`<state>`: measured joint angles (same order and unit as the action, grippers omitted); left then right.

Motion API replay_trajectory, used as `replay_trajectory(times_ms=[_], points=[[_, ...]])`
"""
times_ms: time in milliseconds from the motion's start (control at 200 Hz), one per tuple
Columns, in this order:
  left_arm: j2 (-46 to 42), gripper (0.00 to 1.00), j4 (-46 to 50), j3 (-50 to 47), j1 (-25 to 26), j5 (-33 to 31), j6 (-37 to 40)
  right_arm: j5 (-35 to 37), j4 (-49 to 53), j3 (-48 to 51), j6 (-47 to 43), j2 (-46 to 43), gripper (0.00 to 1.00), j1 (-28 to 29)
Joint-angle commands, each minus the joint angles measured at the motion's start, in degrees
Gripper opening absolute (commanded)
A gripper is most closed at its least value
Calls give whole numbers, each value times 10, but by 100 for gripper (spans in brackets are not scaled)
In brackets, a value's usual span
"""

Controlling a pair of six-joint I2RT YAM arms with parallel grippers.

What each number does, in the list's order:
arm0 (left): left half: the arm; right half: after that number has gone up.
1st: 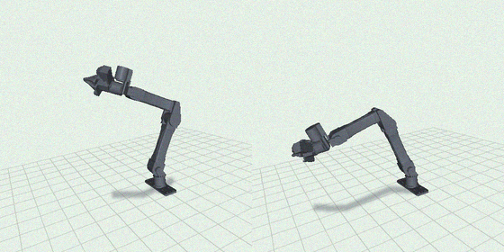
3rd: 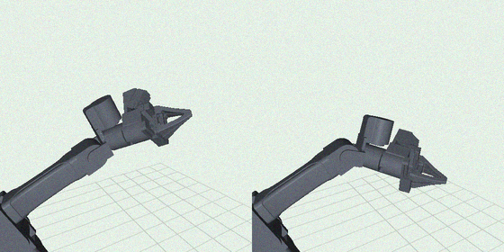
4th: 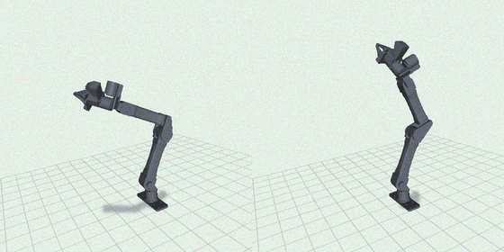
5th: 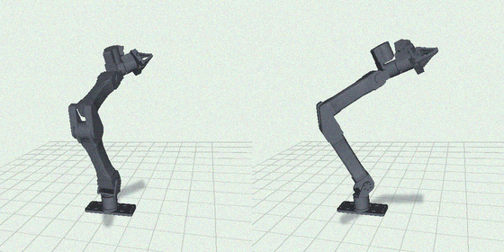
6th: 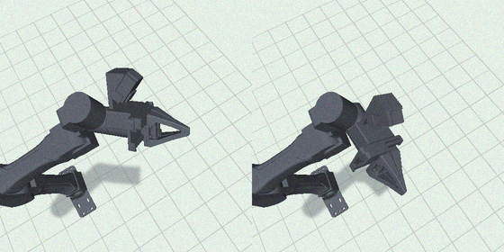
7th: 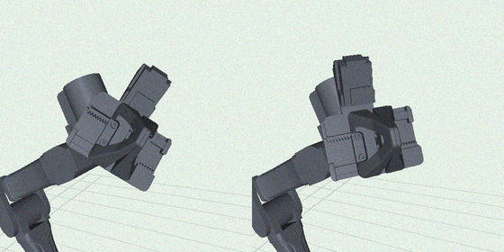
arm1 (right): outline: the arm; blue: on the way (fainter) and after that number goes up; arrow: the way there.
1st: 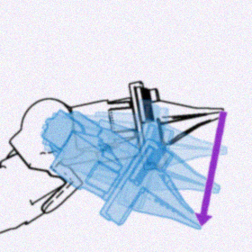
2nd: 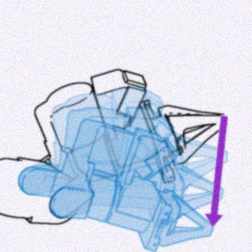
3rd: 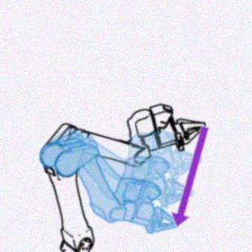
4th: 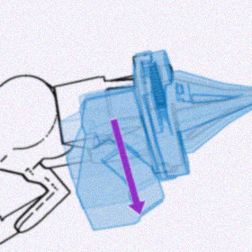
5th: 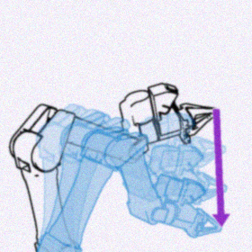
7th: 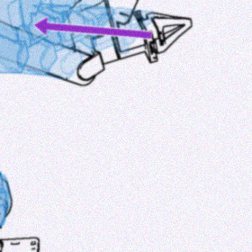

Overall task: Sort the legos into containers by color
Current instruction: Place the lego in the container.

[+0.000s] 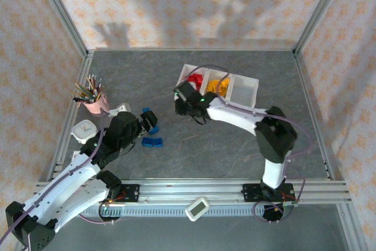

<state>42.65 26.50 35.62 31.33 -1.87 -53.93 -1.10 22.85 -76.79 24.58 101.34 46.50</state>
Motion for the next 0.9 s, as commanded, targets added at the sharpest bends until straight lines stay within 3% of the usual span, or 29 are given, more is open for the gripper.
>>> replay_trajectory(times_ms=[0,235,470,671,896], points=[[16,99,-57,14,-6,34,8,37,14,37,16,-70,37,-36],[72,99,-133,15,11,73,0,46,28,96,3,-162,37,-158],[150,99,-204,32,60,74,-10,48,-11,126,-5,-162,33,-286],[209,99,-233,63,82,76,-5,33,-77,134,-7,-104,32,-344],[246,99,-251,83,82,86,2,32,-111,102,-22,-23,34,-357]])
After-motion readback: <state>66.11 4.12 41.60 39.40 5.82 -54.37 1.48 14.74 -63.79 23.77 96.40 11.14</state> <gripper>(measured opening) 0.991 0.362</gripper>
